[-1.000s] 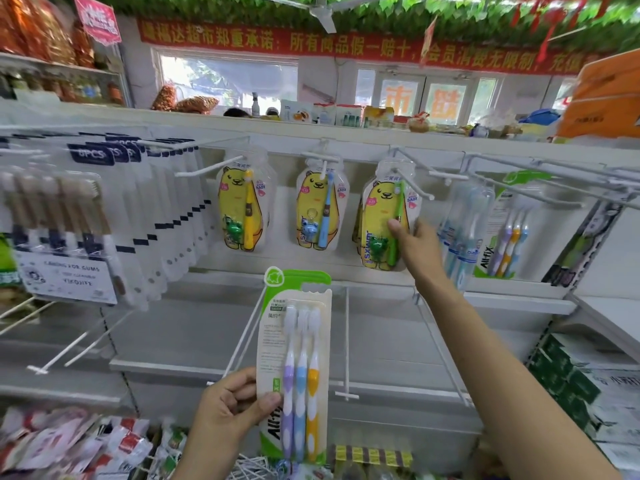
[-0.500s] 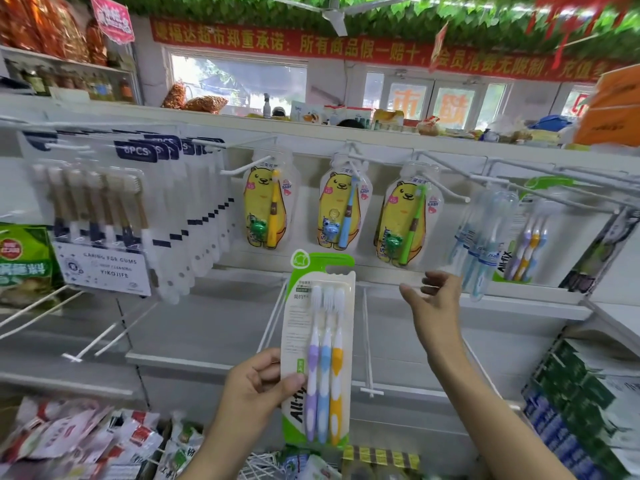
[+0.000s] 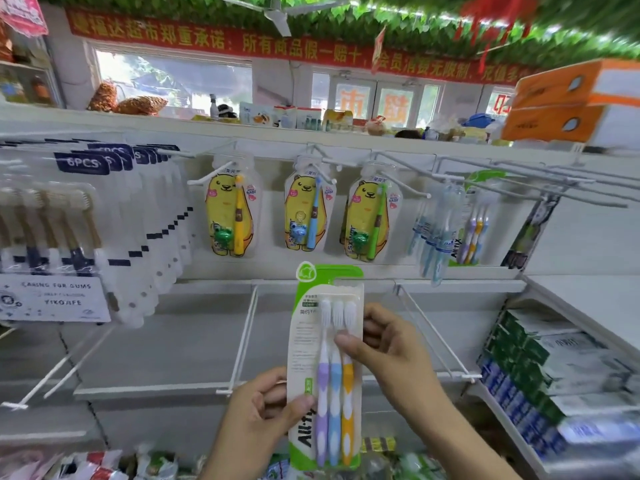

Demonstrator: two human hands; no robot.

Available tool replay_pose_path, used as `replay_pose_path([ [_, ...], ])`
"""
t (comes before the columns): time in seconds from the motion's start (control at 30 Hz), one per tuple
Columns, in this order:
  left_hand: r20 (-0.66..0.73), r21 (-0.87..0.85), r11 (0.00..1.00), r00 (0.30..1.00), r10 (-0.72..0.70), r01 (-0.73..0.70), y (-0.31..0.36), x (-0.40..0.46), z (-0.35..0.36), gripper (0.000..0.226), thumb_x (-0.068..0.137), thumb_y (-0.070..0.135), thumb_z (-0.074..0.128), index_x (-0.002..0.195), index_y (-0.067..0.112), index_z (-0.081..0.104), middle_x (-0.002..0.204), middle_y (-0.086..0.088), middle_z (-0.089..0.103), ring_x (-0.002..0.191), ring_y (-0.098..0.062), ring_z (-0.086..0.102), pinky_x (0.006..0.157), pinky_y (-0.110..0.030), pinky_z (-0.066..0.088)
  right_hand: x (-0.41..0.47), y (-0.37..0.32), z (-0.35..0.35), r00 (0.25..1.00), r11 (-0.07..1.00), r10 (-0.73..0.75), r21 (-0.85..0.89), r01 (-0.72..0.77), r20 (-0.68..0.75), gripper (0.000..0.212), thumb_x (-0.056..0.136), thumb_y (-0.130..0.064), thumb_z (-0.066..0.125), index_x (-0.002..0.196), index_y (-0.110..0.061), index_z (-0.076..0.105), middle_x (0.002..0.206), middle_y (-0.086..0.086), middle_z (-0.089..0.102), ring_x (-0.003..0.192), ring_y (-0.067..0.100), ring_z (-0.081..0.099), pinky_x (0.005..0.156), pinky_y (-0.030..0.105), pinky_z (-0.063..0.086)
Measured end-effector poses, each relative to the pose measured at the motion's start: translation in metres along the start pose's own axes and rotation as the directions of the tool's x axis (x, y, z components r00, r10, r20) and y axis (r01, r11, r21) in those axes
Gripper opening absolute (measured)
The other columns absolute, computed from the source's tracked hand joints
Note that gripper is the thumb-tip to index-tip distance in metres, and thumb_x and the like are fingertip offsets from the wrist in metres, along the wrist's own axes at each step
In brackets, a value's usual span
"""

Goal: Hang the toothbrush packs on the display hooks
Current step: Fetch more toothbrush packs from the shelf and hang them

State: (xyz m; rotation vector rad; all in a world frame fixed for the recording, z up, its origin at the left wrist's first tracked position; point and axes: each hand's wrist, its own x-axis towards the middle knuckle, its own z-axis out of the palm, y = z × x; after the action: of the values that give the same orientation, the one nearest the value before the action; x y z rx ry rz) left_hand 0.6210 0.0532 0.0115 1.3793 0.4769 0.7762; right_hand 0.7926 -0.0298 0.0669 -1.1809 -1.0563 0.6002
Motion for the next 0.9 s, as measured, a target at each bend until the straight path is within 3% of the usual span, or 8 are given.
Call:
replay_pose_path([
  [0.17, 0.149, 0.068, 0.997, 0.988, -0.049, 0.039, -0.004, 0.009, 0.038, 0.04, 0.057, 0.032, 0.083, 0.094, 0.045, 0.076, 0.092, -0.005, 0.079, 0.082, -0.007, 0.071, 0.073, -0.023, 0.057, -0.019, -0.021, -0.044, 0.986, 1.0, -0.024, -0.013, 0.023, -0.164, 0.025, 0.084, 0.006, 0.068, 0.108, 0.0, 0.068, 0.102, 0.011, 0.077, 0.095, 0.024, 0.074, 0.082, 0.029, 0.059],
  [0.23, 0.205, 0.083, 0.996, 0.977, -0.052, 0.036, -0.005, 0.012, 0.059, 0.038, 0.06, 0.028, 0.082, 0.095, 0.044, 0.077, 0.093, -0.005, 0.079, 0.084, -0.006, 0.07, 0.073, -0.021, 0.055, -0.026, -0.031, -0.066, 0.971, 0.998, -0.056, -0.005, 0.056, -0.231, 0.025, 0.084, 0.003, 0.067, 0.108, -0.001, 0.069, 0.101, 0.01, 0.077, 0.094, 0.023, 0.074, 0.081, 0.027, 0.059],
  [0.3, 0.236, 0.104, 0.994, 0.971, -0.041, 0.017, -0.008, 0.017, 0.081, 0.041, 0.057, 0.037, 0.081, 0.098, 0.043, 0.076, 0.095, -0.004, 0.078, 0.087, -0.008, 0.071, 0.079, -0.027, 0.056, -0.031, -0.04, -0.089, 0.958, 0.995, -0.095, -0.017, 0.094, -0.269, 0.027, 0.082, -0.004, 0.069, 0.109, -0.003, 0.069, 0.102, 0.011, 0.077, 0.095, 0.024, 0.074, 0.083, 0.03, 0.059],
  [0.47, 0.242, 0.124, 0.991, 0.97, 0.015, -0.046, -0.017, 0.034, 0.146, 0.039, 0.06, 0.039, 0.078, 0.099, 0.04, 0.075, 0.095, -0.005, 0.078, 0.087, -0.018, 0.074, 0.086, -0.052, 0.058, -0.037, -0.056, -0.147, 0.948, 0.989, -0.142, 0.0, 0.148, -0.283, 0.026, 0.085, -0.007, 0.066, 0.111, -0.005, 0.068, 0.099, 0.012, 0.077, 0.091, 0.023, 0.074, 0.079, 0.028, 0.058],
  [0.6, 0.22, 0.154, 0.982, 0.973, 0.069, -0.105, -0.024, 0.048, 0.197, 0.03, 0.072, 0.027, 0.077, 0.099, 0.039, 0.074, 0.098, -0.002, 0.078, 0.093, -0.018, 0.074, 0.086, -0.048, 0.059, -0.036, -0.067, -0.193, 0.953, 0.985, -0.166, -0.006, 0.17, -0.255, 0.026, 0.087, -0.007, 0.066, 0.113, -0.005, 0.067, 0.102, 0.014, 0.076, 0.094, 0.027, 0.074, 0.081, 0.03, 0.059],
  [0.7, 0.183, 0.139, 0.982, 0.978, 0.099, -0.125, -0.028, 0.055, 0.233, 0.029, 0.076, 0.021, 0.075, 0.1, 0.037, 0.075, 0.096, -0.004, 0.078, 0.087, -0.018, 0.074, 0.078, -0.043, 0.061, -0.033, -0.075, -0.225, 0.956, 0.983, -0.185, -0.028, 0.184, -0.228, 0.024, 0.089, -0.003, 0.064, 0.113, -0.005, 0.067, 0.099, 0.01, 0.077, 0.092, 0.023, 0.075, 0.077, 0.024, 0.057],
  [0.8, 0.115, 0.128, 0.985, 0.989, 0.097, -0.112, -0.033, 0.062, 0.255, 0.023, 0.083, 0.006, 0.076, 0.099, 0.023, 0.077, 0.093, -0.008, 0.078, 0.085, -0.025, 0.074, 0.071, -0.036, 0.061, -0.027, -0.078, -0.244, 0.962, 0.981, -0.194, -0.049, 0.188, -0.19, 0.022, 0.091, -0.002, 0.063, 0.113, -0.006, 0.067, 0.099, 0.01, 0.078, 0.092, 0.024, 0.075, 0.079, 0.026, 0.059],
  [0.9, 0.06, 0.114, 0.988, 0.994, 0.096, -0.102, -0.033, 0.068, 0.273, 0.021, 0.082, 0.011, 0.076, 0.099, 0.023, 0.077, 0.094, -0.008, 0.078, 0.089, -0.029, 0.074, 0.074, -0.043, 0.062, -0.018, -0.078, -0.261, 0.969, 0.981, -0.194, -0.031, 0.192, -0.15, 0.022, 0.092, -0.002, 0.063, 0.114, -0.005, 0.067, 0.1, 0.01, 0.078, 0.093, 0.025, 0.075, 0.08, 0.029, 0.059],
])
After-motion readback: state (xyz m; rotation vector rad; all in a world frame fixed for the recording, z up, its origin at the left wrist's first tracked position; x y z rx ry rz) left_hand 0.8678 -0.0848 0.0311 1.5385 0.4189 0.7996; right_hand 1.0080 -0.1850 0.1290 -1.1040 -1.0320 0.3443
